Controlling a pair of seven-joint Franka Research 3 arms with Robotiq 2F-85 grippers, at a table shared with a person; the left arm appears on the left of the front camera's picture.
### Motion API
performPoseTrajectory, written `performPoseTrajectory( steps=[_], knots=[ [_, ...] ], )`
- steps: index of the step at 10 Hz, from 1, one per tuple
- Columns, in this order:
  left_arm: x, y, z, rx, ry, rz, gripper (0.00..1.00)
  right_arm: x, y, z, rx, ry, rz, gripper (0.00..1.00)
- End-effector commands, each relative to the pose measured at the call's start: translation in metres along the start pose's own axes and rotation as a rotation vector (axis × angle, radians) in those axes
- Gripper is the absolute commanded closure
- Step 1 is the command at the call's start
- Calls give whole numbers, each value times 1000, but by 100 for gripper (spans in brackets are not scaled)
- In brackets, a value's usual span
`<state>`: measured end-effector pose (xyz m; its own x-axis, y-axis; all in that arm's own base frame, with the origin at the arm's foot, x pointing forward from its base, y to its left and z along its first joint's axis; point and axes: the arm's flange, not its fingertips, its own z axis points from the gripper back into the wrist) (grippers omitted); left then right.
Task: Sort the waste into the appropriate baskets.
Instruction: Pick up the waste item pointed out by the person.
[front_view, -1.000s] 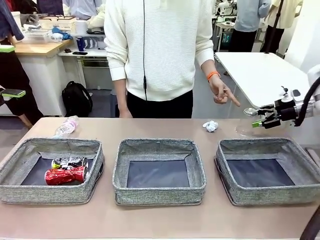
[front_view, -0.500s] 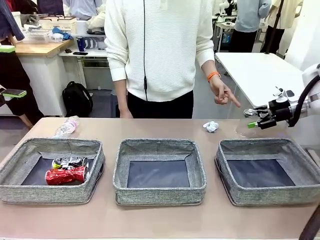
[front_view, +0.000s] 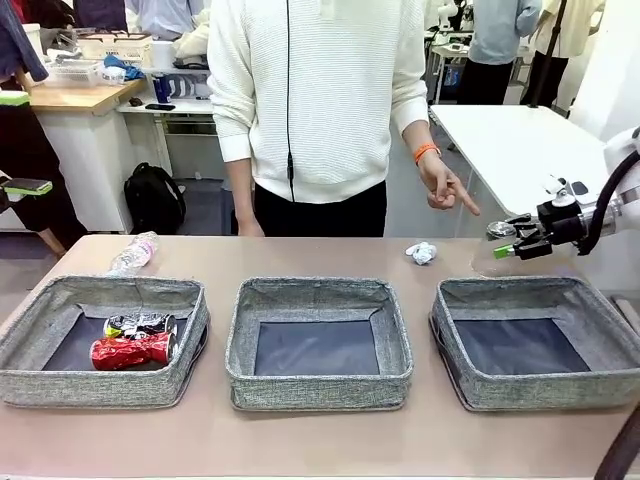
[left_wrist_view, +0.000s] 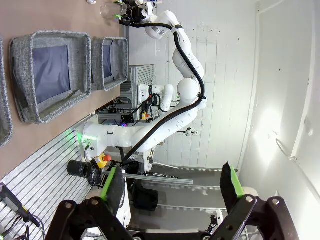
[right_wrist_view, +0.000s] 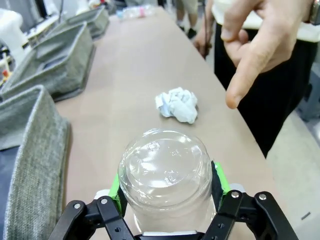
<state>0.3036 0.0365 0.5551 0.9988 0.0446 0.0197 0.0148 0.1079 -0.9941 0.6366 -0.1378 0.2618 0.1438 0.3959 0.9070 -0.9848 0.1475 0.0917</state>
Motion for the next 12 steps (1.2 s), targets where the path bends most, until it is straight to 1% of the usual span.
performPoseTrajectory(
  steps=[1, 2, 3, 4, 5, 10, 11, 12],
  knots=[
    [1, -2, 0, -18, 4, -21, 0, 3, -8, 5, 24, 13, -25, 25],
    [1, -2, 0, -18, 4, -21, 0, 2, -8, 6, 24, 13, -23, 60],
    [1, -2, 0, -18, 4, -21, 0, 1, -9, 6, 25, 10, -26, 45],
    [1, -2, 0, -18, 4, -21, 0, 0, -9, 7, 24, 9, -27, 80],
    [1, -2, 0, -18, 4, -21, 0, -1, -10, 8, 18, 7, -28, 65],
    [1, -2, 0, -18, 4, -21, 0, -1, -10, 17, -19, 10, -16, 65],
    [1, -2, 0, -18, 4, -21, 0, 3, -11, 22, -28, 22, -13, 65],
    [1, -2, 0, -18, 4, -21, 0, 24, -7, 34, -34, 77, 10, 65]
  ],
)
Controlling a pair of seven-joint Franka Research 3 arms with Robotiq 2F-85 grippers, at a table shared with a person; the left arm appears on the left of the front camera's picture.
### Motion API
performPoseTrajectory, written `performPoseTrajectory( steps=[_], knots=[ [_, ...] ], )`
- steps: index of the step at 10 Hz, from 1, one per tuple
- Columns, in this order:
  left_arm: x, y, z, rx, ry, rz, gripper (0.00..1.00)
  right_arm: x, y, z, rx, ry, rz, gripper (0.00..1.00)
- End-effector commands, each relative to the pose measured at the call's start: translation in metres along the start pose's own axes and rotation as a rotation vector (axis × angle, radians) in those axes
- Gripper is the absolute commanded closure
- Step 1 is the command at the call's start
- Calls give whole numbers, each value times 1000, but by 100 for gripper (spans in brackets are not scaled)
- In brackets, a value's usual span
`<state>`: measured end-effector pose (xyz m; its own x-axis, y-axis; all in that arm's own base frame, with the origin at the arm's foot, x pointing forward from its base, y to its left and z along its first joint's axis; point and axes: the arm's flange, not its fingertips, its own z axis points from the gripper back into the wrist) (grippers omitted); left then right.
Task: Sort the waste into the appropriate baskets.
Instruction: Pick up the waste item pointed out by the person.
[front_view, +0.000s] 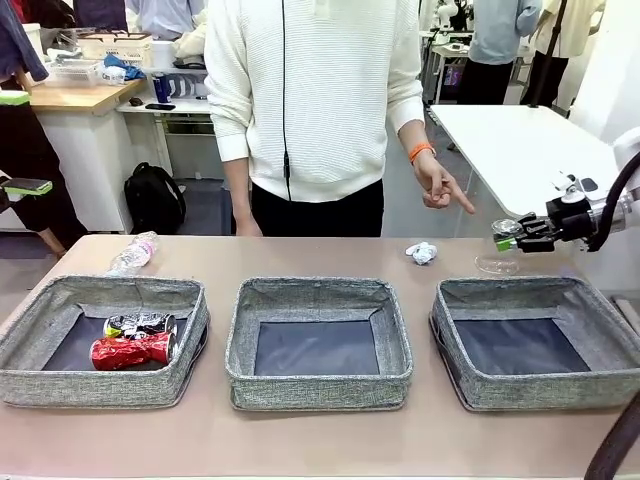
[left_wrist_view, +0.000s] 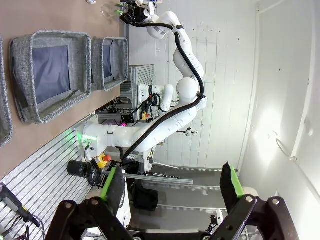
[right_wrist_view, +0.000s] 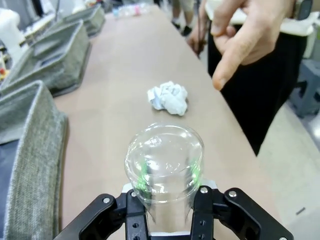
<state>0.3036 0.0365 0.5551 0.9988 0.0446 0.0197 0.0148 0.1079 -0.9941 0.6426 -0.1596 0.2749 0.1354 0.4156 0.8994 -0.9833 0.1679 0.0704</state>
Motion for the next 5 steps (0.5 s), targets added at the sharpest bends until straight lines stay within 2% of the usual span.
performPoseTrajectory(
  steps=[1, 2, 3, 5],
  knots=[
    [1, -2, 0, -18, 4, -21, 0, 58, 5, 33, -28, 128, -16, 65],
    [1, -2, 0, -18, 4, -21, 0, 113, 17, 64, -64, 238, -60, 65],
    [1, -2, 0, -18, 4, -21, 0, 157, 35, 84, -77, 348, -221, 65],
    [1, -2, 0, -18, 4, -21, 0, 218, 81, 98, -44, 633, -400, 65]
  ],
)
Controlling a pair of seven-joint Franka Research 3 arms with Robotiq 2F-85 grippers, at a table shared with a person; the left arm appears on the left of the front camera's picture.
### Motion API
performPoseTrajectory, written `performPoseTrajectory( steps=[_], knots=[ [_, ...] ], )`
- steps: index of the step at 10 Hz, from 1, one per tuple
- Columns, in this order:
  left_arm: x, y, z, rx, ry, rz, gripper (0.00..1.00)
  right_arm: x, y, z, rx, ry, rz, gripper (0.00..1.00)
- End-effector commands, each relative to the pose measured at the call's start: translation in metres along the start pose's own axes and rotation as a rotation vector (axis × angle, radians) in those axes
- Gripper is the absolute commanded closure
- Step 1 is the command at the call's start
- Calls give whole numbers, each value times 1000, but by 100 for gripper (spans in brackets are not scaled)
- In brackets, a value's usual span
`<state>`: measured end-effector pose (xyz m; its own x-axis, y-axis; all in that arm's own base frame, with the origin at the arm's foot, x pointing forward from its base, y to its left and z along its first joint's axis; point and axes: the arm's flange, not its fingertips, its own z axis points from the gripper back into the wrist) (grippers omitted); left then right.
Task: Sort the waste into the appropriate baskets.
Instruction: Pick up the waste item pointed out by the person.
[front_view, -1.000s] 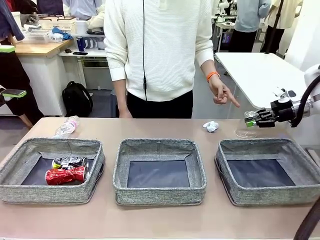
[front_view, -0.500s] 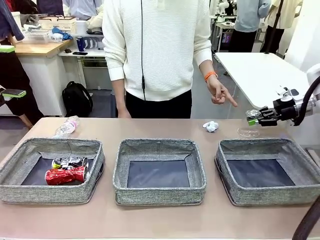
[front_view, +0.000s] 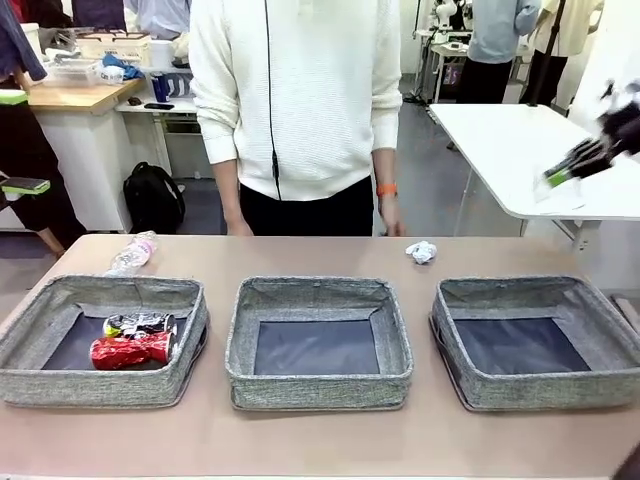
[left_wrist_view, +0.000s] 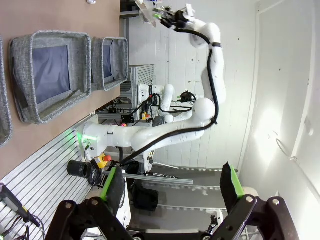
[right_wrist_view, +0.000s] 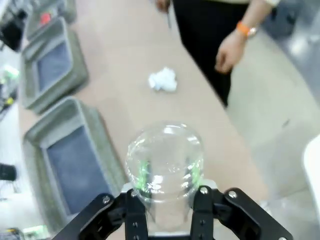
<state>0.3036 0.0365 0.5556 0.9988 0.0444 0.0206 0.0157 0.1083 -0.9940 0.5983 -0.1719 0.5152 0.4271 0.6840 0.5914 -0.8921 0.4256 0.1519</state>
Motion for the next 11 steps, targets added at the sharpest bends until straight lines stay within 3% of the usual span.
performPoseTrajectory(
  steps=[1, 2, 3, 4, 5, 10, 11],
  knots=[
    [1, -1, 0, -19, 4, -20, 0, 23, 48, -6, 105, 321, -177, 65],
    [1, -1, 0, -19, 4, -20, 0, 27, 62, -9, 82, 409, -246, 65],
    [1, -1, 0, -19, 4, -20, 0, 27, 62, -21, 108, 414, -222, 65],
    [1, -1, 0, -19, 4, -20, 0, 23, 48, -39, 98, 289, 101, 65],
    [1, -1, 0, -19, 4, -20, 0, 29, 63, 6, 17, 378, -221, 65],
    [1, -1, 0, -19, 4, -20, 0, 24, 60, 6, 19, 378, -190, 65],
    [1, -1, 0, -19, 4, -20, 0, 38, 57, 13, 45, 401, -347, 65]
  ],
)
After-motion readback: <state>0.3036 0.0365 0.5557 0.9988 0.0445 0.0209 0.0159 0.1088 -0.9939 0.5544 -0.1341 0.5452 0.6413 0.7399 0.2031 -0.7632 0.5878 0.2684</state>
